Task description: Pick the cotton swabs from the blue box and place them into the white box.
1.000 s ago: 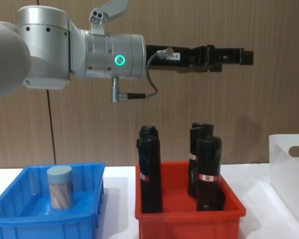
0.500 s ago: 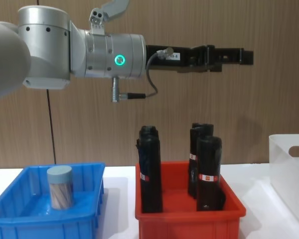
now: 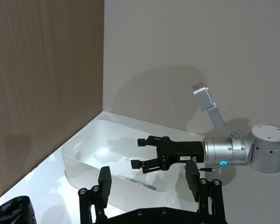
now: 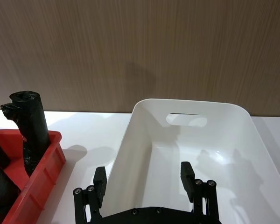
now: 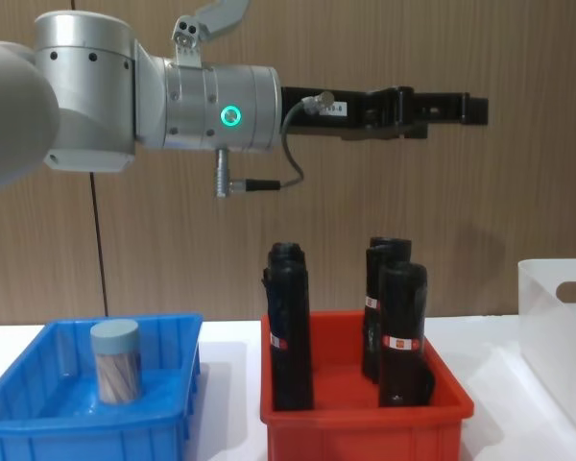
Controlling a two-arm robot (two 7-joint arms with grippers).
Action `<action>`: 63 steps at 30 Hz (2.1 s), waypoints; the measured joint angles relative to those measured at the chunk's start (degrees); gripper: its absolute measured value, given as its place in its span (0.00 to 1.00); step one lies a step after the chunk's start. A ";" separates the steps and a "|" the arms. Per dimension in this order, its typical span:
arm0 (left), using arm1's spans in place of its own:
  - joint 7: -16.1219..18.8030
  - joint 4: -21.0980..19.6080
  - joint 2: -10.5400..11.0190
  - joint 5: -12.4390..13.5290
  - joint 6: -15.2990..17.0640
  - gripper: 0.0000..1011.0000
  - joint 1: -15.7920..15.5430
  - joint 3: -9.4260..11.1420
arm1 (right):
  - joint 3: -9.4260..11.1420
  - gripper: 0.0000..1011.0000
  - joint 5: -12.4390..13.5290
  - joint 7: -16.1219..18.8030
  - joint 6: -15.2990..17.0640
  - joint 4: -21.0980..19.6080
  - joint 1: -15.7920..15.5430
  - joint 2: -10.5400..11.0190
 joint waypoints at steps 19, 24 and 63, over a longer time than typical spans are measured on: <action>0.12 -0.05 0.04 0.01 -0.04 0.99 0.06 0.00 | -0.03 0.99 0.00 -0.02 -0.15 -0.14 -0.11 0.00; 1.28 -0.95 0.38 0.29 -0.40 0.99 0.94 0.01 | -0.26 0.99 0.01 -0.17 -0.63 -1.01 -0.86 0.05; 29.60 -22.89 8.88 7.24 -9.37 0.99 21.75 0.93 | -6.27 0.99 -0.46 -4.50 -13.06 -25.12 -21.30 1.70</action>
